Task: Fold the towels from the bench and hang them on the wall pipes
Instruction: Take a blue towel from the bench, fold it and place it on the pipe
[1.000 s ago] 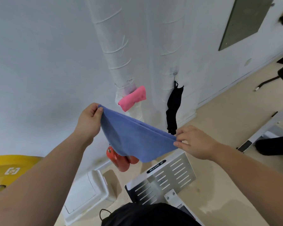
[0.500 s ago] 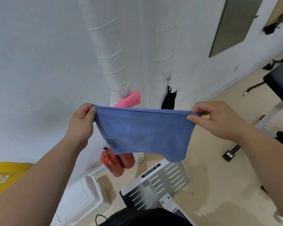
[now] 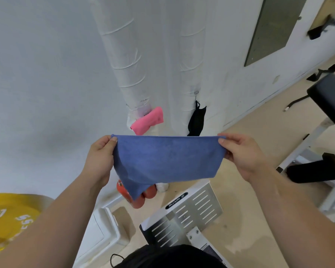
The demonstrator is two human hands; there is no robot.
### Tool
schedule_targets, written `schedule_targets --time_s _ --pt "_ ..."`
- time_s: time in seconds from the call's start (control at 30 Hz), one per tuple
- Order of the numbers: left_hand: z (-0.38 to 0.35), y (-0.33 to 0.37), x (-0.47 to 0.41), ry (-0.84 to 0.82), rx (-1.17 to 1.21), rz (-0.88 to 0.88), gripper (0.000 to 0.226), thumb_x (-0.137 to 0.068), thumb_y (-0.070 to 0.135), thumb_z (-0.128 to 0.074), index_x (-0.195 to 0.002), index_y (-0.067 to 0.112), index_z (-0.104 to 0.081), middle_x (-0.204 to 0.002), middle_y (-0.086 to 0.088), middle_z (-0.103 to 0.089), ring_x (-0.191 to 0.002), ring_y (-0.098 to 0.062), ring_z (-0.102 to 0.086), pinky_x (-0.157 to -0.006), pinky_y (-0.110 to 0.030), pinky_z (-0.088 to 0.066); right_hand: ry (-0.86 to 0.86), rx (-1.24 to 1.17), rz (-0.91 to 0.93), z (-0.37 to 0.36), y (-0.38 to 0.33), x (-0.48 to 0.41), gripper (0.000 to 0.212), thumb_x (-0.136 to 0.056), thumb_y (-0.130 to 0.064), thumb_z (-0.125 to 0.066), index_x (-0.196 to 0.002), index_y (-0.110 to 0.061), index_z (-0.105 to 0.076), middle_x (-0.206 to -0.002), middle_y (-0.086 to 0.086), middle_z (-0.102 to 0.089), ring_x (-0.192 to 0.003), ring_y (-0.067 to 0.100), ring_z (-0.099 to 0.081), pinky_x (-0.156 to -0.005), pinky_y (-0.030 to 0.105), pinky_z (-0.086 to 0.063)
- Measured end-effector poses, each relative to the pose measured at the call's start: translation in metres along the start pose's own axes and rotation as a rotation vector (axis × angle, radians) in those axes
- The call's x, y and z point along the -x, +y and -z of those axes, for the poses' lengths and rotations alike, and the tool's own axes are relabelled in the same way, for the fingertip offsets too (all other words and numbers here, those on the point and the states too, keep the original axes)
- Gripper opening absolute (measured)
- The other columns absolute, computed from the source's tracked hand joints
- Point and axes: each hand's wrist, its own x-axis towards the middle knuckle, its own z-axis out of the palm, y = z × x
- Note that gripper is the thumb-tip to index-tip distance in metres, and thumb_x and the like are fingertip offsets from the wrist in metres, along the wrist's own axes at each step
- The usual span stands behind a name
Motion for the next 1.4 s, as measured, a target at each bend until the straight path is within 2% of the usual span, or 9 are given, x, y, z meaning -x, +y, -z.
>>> schedule_targets --time_s 0.13,0.33,0.57,0.67,0.8,0.93,1.13,1.3,1.4 --pt "-0.004 -0.006 0.015 0.066 0.003 0.05 0.027 -0.102 0.016 -0.045 -0.082 0.01 -0.063 -0.081 -0.008 -0.057 -0.075 -0.018 -0.048 -0.064 -0.031 -0.036 0.151 -0.097 -0.087 -0.009 0.027 0.007 0.016 -0.094 -0.004 -0.064 -0.109 -0.008 -0.07 -0.088 0.008 -0.072 -0.074 0.016 -0.066 -0.061 0.024 -0.056" --pt "-0.016 -0.021 0.032 0.099 -0.016 0.086 0.028 -0.099 0.016 -0.049 -0.09 -0.007 -0.061 -0.08 -0.011 -0.056 -0.072 -0.021 -0.047 -0.061 -0.032 -0.035 0.412 -0.012 0.046 -0.028 0.038 0.026 0.026 -0.091 -0.002 -0.05 -0.087 -0.025 -0.063 -0.059 -0.001 -0.047 -0.048 0.005 -0.043 -0.056 0.027 -0.038" --pt "-0.033 -0.033 0.051 -0.001 -0.099 0.094 0.031 -0.093 0.025 -0.054 -0.082 -0.004 -0.059 -0.067 -0.012 -0.049 -0.062 -0.024 -0.044 -0.055 -0.04 -0.04 0.047 0.144 0.085 -0.054 0.043 0.053 0.03 -0.088 -0.016 -0.048 -0.091 -0.028 -0.076 -0.088 -0.002 -0.077 -0.087 0.02 -0.073 -0.083 0.047 -0.061" --pt "-0.048 -0.026 0.069 -0.14 -0.115 0.044 0.025 -0.095 0.023 -0.054 -0.081 0.008 -0.067 -0.066 -0.014 -0.055 -0.057 -0.025 -0.049 -0.051 -0.044 -0.042 -0.132 0.353 0.213 -0.062 0.048 0.062 0.026 -0.092 -0.01 -0.059 -0.103 -0.025 -0.076 -0.083 -0.005 -0.074 -0.079 0.006 -0.069 -0.078 0.034 -0.058" --pt "-0.065 -0.017 0.087 -0.261 -0.209 -0.095 0.029 -0.1 0.022 -0.057 -0.075 0.026 -0.07 -0.062 0.008 -0.061 -0.061 -0.017 -0.053 -0.058 -0.042 -0.045 -0.246 0.404 0.361 -0.071 0.044 0.067 0.021 -0.09 -0.001 -0.069 -0.095 -0.02 -0.077 -0.084 -0.01 -0.072 -0.08 0.008 -0.069 -0.077 0.022 -0.055" --pt "-0.073 -0.011 0.093 -0.251 -0.209 -0.133 0.027 -0.101 0.021 -0.057 -0.078 0.023 -0.072 -0.065 0.007 -0.062 -0.061 -0.014 -0.054 -0.059 -0.036 -0.045 -0.268 0.388 0.464 -0.073 0.035 0.065 0.019 -0.085 0.003 -0.073 -0.088 -0.015 -0.076 -0.087 -0.015 -0.065 -0.081 0.009 -0.067 -0.075 0.015 -0.049" --pt "-0.074 -0.009 0.081 -0.138 -0.241 -0.207 0.032 -0.099 0.019 -0.056 -0.072 0.003 -0.062 -0.07 -0.025 -0.054 -0.062 -0.017 -0.043 -0.06 -0.037 -0.04 -0.281 0.37 0.481 -0.072 0.028 0.068 0.016 -0.086 0.002 -0.074 -0.091 -0.012 -0.077 -0.088 -0.01 -0.067 -0.079 0.005 -0.066 -0.074 0.01 -0.047" --pt "-0.082 -0.001 0.093 -0.305 -0.167 -0.162 0.03 -0.101 0.016 -0.06 -0.077 0.022 -0.077 -0.058 0.008 -0.062 -0.057 -0.01 -0.053 -0.056 -0.025 -0.043 -0.24 0.363 0.495 -0.075 0.026 0.067 0.016 -0.086 0.001 -0.074 -0.091 -0.014 -0.075 -0.083 -0.008 -0.069 -0.077 0.007 -0.066 -0.072 0.012 -0.048" --pt "-0.083 0.001 0.095 -0.317 -0.138 -0.123 0.031 -0.101 0.02 -0.061 -0.074 0.017 -0.076 -0.053 0.007 -0.052 -0.052 -0.016 -0.044 -0.051 -0.03 -0.037 -0.248 0.278 0.436 -0.072 0.023 0.069 0.024 -0.084 -0.002 -0.077 -0.098 -0.02 -0.068 -0.08 -0.003 -0.069 -0.073 0.011 -0.065 -0.071 0.015 -0.051"
